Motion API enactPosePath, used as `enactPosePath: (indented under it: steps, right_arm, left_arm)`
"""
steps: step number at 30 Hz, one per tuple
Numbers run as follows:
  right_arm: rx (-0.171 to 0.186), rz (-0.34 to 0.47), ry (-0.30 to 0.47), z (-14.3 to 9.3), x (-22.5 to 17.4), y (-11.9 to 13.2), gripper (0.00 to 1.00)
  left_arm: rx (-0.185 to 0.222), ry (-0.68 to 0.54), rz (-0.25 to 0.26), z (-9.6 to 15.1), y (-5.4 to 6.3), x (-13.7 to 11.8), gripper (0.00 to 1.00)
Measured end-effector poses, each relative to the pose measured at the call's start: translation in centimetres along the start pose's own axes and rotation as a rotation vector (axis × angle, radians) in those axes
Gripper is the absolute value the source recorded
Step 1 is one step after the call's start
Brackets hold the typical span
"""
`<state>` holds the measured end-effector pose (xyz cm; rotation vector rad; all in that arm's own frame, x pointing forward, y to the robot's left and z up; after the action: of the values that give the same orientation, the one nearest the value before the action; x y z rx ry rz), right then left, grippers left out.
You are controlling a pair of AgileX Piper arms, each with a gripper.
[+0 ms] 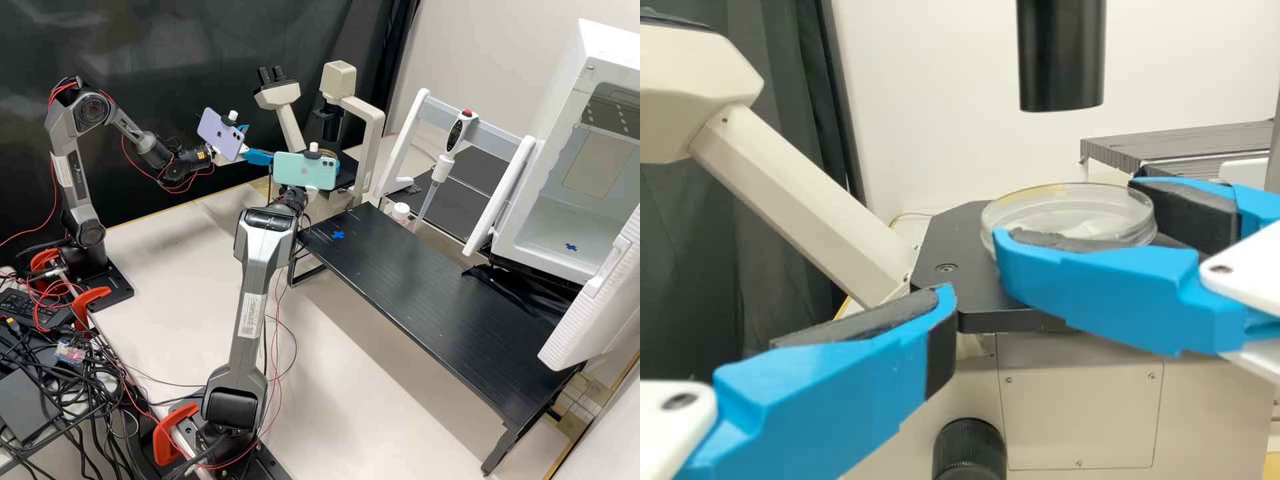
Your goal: Move the petri dish to the microscope
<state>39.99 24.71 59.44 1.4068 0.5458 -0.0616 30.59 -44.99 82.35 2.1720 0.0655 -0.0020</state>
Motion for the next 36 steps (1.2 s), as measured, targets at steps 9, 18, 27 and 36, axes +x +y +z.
enactPosePath:
  steps: [9, 18, 27, 36]
  right_arm:
    - [0.002, -0.021, -0.007, 0.0, 1.4, 0.3, 0.0]
    - [-0.038, -0.04, -0.011, -0.4, 2.2, 0.3, 0.0]
    - [0.03, 0.005, -0.086, 0.8, 2.8, 1.1, 0.0]
    - [0.012, 0.023, -0.093, 1.4, 2.6, 1.1, 0.0]
  left_arm:
    - [0.0, 0.0, 0.0, 0.0, 0.0, 0.0, 1.0]
    - [0.0, 0.0, 0.0, 0.0, 0.0, 0.0, 1.0]
    - [0.0, 0.0, 0.0, 0.0, 0.0, 0.0, 1.0]
    - [0.0, 0.0, 0.0, 0.0, 0.0, 0.0, 1.0]
